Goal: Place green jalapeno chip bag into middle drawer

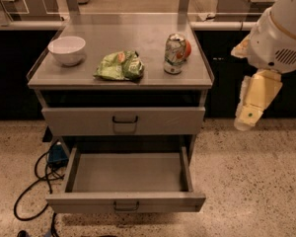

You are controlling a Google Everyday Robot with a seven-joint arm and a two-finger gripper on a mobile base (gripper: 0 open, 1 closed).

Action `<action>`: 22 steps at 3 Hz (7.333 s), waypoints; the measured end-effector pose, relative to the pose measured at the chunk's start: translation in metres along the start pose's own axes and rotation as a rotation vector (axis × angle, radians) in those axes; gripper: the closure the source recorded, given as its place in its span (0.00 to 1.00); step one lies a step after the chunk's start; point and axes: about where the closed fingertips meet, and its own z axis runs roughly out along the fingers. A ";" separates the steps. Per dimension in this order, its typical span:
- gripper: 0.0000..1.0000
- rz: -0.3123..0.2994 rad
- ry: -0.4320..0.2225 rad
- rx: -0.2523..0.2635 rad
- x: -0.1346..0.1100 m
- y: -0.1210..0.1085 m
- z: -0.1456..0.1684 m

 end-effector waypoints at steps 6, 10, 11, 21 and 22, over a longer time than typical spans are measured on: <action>0.00 -0.302 -0.291 -0.140 -0.160 -0.064 0.114; 0.00 -0.433 -0.428 -0.221 -0.224 -0.133 0.172; 0.00 -0.494 -0.449 -0.315 -0.258 -0.139 0.224; 0.99 -0.423 -0.492 -0.103 -0.270 -0.170 0.195; 1.00 -0.284 -0.463 0.109 -0.233 -0.178 0.122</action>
Offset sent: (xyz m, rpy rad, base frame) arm 0.0416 0.1486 -0.0907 0.1343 0.2500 0.3380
